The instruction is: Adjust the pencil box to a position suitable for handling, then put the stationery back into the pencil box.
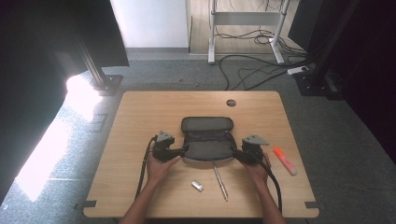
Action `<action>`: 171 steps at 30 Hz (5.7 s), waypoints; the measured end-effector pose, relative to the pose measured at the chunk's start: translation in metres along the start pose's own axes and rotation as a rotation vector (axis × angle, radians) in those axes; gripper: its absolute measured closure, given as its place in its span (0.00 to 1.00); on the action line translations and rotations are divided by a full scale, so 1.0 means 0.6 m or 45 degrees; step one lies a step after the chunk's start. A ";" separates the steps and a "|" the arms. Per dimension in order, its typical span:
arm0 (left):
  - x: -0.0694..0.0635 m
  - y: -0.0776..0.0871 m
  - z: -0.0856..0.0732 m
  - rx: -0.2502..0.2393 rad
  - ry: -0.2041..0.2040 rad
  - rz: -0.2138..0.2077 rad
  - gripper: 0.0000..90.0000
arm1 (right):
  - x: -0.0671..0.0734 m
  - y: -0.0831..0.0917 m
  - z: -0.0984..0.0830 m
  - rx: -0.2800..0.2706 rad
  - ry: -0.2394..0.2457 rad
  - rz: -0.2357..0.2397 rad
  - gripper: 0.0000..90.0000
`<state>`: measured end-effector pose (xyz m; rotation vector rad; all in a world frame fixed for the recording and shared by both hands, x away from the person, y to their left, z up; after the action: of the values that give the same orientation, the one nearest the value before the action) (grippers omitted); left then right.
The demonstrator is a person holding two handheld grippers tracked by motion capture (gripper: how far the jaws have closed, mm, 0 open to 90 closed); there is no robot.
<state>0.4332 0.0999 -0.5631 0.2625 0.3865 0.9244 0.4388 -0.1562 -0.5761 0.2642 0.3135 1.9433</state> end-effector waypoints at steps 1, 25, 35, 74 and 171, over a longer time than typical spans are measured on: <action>-0.002 0.009 0.003 -0.009 -0.001 -0.022 0.27 | 0.004 0.006 0.003 -0.002 0.001 0.026 0.44; 0.028 0.108 -0.026 -0.076 0.055 -0.014 0.34 | -0.004 0.067 -0.026 0.032 0.134 0.134 0.37; 0.038 0.129 -0.042 -0.073 0.056 -0.005 0.34 | -0.020 0.115 -0.032 0.008 0.077 0.092 0.40; 0.062 0.154 -0.074 0.026 0.025 0.066 0.34 | -0.149 0.185 -0.055 0.002 -0.082 -0.001 0.38; 0.045 0.140 -0.084 0.046 -0.014 0.034 0.36 | -0.225 0.190 -0.059 0.005 -0.119 -0.080 0.73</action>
<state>0.3654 0.1732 -0.5824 0.3064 0.3903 0.9426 0.3798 -0.3262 -0.5761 0.3428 0.2611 1.8621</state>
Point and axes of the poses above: each handheld gripper's, and its own axes: y roughly backward along the jaws, z roughly out of its top, x roughly to its left, the point moved 9 cm from there along -y, roughly forward along the jaws, and after that the axes turned 12 degrees about -x, right-handed, at the moved point
